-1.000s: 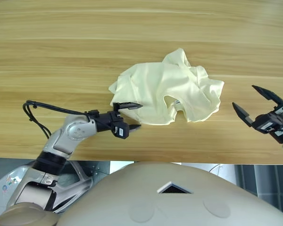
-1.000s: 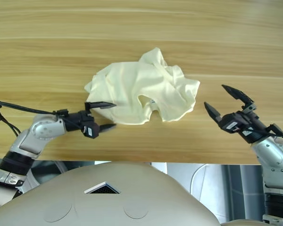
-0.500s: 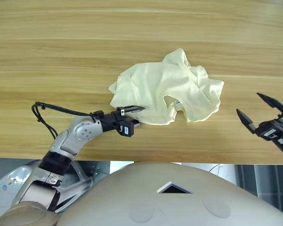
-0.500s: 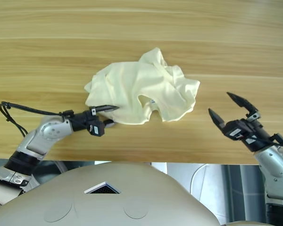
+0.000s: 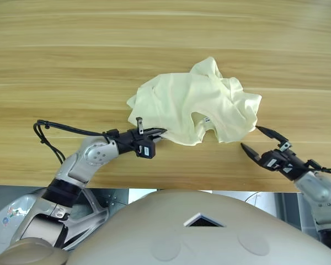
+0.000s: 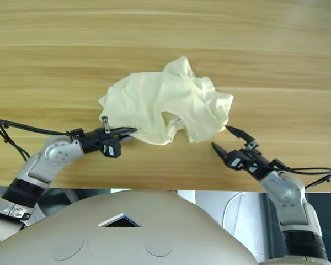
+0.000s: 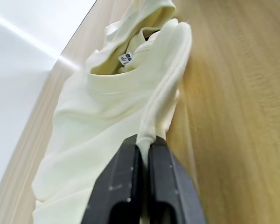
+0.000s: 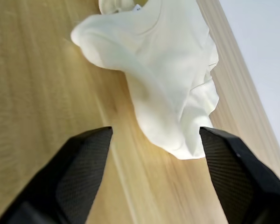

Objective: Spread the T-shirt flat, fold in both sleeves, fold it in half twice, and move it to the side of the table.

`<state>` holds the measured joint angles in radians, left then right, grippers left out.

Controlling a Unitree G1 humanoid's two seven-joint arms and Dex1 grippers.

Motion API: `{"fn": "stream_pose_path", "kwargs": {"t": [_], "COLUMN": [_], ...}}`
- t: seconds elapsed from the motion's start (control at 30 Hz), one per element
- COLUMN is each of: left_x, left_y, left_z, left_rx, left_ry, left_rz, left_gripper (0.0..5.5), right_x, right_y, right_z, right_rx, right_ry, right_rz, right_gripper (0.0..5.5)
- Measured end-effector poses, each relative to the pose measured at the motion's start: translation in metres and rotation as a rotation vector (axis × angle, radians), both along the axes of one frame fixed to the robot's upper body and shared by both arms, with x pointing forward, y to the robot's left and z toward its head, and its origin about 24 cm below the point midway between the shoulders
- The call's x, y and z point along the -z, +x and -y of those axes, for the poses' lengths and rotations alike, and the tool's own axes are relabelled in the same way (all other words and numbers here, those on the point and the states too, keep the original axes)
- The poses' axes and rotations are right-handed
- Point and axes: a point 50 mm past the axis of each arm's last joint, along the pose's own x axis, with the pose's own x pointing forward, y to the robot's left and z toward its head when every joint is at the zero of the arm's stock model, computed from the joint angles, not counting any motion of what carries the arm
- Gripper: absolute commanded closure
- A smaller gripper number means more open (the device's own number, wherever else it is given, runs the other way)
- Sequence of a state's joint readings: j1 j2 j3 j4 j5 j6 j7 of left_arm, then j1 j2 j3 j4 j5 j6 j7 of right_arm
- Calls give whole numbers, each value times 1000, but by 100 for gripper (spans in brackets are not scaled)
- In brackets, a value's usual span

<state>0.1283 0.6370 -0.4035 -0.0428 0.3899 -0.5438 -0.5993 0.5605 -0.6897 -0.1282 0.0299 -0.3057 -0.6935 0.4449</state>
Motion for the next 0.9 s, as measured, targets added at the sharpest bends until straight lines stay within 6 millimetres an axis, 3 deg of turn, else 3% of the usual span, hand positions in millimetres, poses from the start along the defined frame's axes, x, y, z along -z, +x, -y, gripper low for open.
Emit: {"fn": "stream_pose_path", "kwargs": {"t": [0.4, 0.73, 0.9], "left_x": [2, 4, 4], "left_y": [0, 5, 4], "left_z": [-1, 1, 1], "left_rx": [-37, -65, -72], "left_ry": [-11, -35, -40], "left_rz": [19, 30, 33], "left_gripper": [549, 549, 550], "right_x": [1, 3, 8], "right_y": [12, 35, 37], "right_z": [7, 13, 10], "right_rx": [-60, -87, -111], "right_ry": [-39, -70, -62], "right_rz": [14, 45, 35], "right_gripper": [205, 205, 283]}}
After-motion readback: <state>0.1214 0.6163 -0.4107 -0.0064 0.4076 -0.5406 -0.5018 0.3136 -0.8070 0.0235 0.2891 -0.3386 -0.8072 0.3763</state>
